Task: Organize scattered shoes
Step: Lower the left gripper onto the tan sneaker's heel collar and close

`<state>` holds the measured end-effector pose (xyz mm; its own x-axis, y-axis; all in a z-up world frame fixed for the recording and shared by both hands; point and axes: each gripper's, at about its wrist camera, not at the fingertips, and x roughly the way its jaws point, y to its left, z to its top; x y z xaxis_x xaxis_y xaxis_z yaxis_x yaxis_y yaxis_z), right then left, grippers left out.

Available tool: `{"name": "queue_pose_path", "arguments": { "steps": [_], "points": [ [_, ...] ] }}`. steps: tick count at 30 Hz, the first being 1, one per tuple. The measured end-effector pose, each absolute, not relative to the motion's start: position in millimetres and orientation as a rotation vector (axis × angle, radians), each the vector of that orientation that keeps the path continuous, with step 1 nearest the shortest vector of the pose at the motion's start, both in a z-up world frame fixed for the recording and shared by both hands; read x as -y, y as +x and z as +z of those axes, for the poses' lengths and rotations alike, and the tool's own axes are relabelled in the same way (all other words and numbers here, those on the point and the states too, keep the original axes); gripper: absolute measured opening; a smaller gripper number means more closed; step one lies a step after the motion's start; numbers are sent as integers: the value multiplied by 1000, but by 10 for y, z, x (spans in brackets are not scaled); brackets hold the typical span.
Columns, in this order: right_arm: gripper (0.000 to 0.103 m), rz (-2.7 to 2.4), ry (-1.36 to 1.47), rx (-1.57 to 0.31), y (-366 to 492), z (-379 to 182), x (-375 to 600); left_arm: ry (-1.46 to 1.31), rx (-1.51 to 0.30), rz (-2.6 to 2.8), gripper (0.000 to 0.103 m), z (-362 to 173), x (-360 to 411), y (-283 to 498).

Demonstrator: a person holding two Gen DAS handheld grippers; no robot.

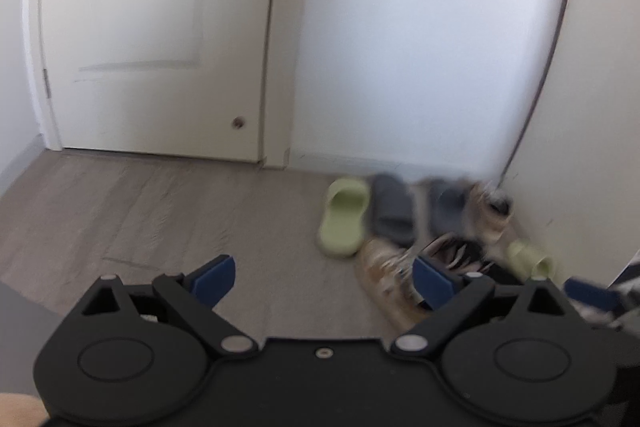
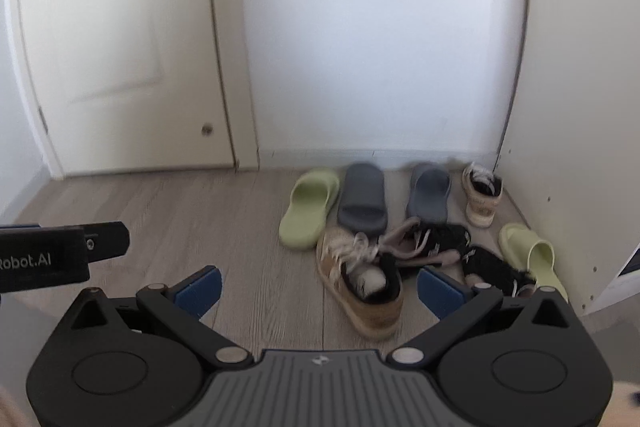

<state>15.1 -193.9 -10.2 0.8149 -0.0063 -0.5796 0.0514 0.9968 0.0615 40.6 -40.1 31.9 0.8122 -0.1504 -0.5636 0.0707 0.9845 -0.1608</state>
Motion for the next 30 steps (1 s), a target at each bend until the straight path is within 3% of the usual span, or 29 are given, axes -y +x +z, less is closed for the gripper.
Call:
{"name": "queue_pose_path", "arguments": {
  "steps": [8,21,25,30],
  "points": [
    [103,-113,66,-540,61,43,2141,-129,-556,-158,96,329,664,359],
    [103,-302,137,-604,155,-68,2864,-292,-723,-182,89,-14,846,792],
    [103,-345,189,-612,243,-94,3070,-246,-775,-223,87,-349,1099,1172],
    [103,-351,149,-608,684,-296,3241,-196,-846,-284,77,-833,1438,1694]
  ]
}}
